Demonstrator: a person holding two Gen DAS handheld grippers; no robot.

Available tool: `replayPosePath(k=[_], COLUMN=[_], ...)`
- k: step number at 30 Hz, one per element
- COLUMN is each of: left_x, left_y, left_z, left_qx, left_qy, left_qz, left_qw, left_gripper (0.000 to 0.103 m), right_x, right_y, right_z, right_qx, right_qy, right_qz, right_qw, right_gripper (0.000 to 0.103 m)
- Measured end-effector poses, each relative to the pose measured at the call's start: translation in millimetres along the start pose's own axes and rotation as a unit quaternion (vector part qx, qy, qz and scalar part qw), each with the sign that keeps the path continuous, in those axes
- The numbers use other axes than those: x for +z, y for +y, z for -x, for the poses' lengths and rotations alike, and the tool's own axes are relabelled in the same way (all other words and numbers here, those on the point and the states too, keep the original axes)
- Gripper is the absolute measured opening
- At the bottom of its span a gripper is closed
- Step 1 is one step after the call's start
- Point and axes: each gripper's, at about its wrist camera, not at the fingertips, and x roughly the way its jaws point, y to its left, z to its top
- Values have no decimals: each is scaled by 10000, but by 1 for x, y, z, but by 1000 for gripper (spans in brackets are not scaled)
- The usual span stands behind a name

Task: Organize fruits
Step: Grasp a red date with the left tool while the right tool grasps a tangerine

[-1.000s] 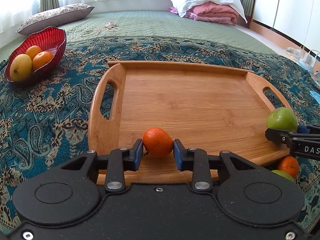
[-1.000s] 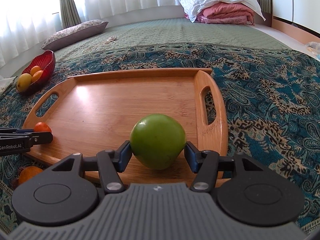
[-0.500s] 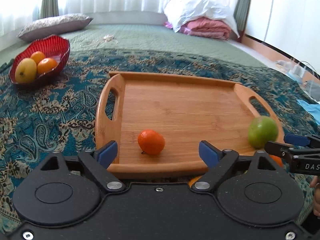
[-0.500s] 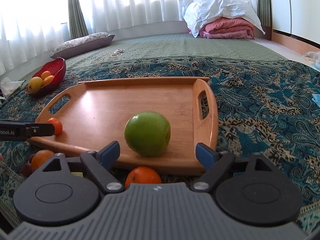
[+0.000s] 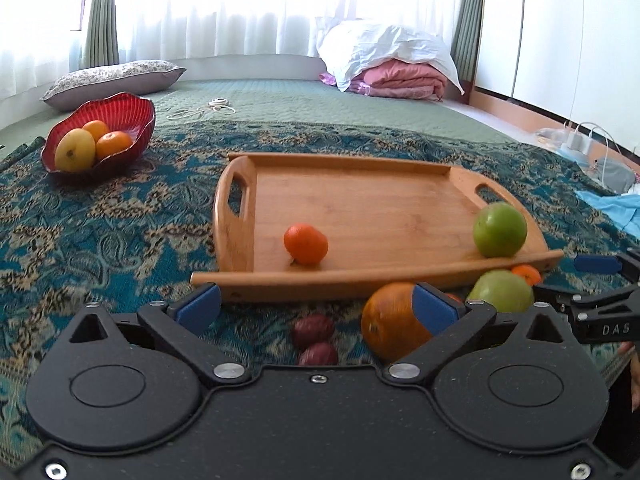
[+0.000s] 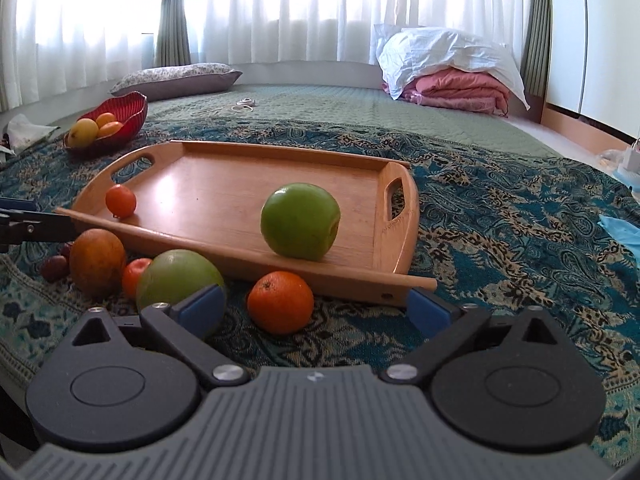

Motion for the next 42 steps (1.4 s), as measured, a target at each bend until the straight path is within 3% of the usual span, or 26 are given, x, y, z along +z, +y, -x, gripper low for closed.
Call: replayPosePath(k=[9,11,13,15,21,32,36,38,39,42], left_x=[-21,-22,-23,-23,-27,-25,-25,-25,-25,-20], left_y=[1,2,1,-2,-12,-13,-12,-12,-12,-17], left_z=[3,2,1,0,-4,-11,-11,-9,-8,3], left_qx=[193,186,153,135,57,148,141,142,178,294], left_qy=[165,247,343,410,491,466,434,372,301,10], left_qz=[-123,-105,-121,-176,-312,-48,-6,27,20,-142], left_qw=[9996,9995,9992,9989,9983,9988,9990,9992,9994,9995], left_gripper=[99,88,68,57,41,37,25,24,24,24], right_x=[-6,-7,-8,-9,-9,-5,-4,-4,-5,-3], right_y=[0,0,-1,-1,1,12,9,8,8,8], right_z=[1,1,1,0,0,-12,-16,-17,-18,-14], right_qx=[-25,-10,32,84,197,190,214,215,202,188], right_qy=[14,19,30,25,-22,38,34,46,50,24], right_qz=[-26,-44,-108,-196,-359,-285,-488,-569,-599,-817], right_qw=[10000,10000,9999,9998,9992,9994,9986,9981,9980,9965], right_gripper=[103,102,98,95,82,67,62,55,45,42])
